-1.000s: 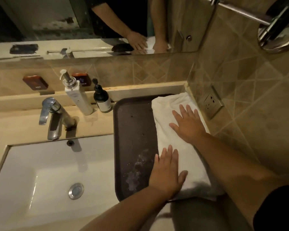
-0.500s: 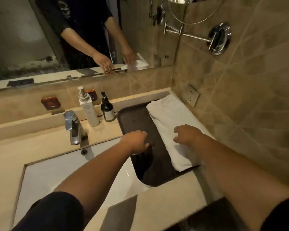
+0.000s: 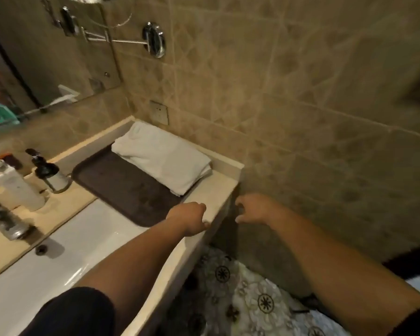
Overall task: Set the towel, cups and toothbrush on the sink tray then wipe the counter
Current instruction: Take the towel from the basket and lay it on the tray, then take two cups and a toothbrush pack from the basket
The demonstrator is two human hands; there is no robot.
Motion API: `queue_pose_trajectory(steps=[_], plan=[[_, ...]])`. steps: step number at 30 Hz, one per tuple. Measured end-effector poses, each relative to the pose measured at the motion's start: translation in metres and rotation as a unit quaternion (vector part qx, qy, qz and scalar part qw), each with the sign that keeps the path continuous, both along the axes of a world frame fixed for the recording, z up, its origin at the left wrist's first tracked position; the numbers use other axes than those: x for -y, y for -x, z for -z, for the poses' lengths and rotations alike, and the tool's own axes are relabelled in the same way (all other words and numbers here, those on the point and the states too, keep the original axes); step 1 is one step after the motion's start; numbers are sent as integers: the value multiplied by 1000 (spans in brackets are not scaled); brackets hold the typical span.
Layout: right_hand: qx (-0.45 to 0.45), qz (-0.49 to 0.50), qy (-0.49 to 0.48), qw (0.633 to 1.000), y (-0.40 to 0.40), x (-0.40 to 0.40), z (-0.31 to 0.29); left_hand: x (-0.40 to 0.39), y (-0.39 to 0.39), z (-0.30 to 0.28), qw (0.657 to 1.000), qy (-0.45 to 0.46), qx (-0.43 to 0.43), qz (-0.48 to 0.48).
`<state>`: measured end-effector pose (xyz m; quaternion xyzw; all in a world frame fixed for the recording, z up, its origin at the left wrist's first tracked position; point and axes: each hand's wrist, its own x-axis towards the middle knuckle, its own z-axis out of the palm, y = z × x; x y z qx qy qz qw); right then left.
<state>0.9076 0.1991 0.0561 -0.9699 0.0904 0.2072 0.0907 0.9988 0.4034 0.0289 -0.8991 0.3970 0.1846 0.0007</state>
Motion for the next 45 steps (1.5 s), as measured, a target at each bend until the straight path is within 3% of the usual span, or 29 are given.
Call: queue_pose_trajectory(steps=[5, 12, 22, 33, 45], plan=[[13, 130, -2, 991, 146, 66, -7, 104, 97, -11, 989, 21, 15, 146], [33, 315, 18, 948, 396, 122, -2, 228, 289, -4, 951, 57, 6, 303], [79, 438, 110, 889, 698, 150, -5, 316, 574, -4, 905, 162, 5, 393], [119, 523, 139, 832, 869, 191, -5, 399, 750, 15, 843, 202, -4, 498], [70, 569, 102, 813, 984, 313, 35, 549, 866, 41, 818, 239, -12, 524]])
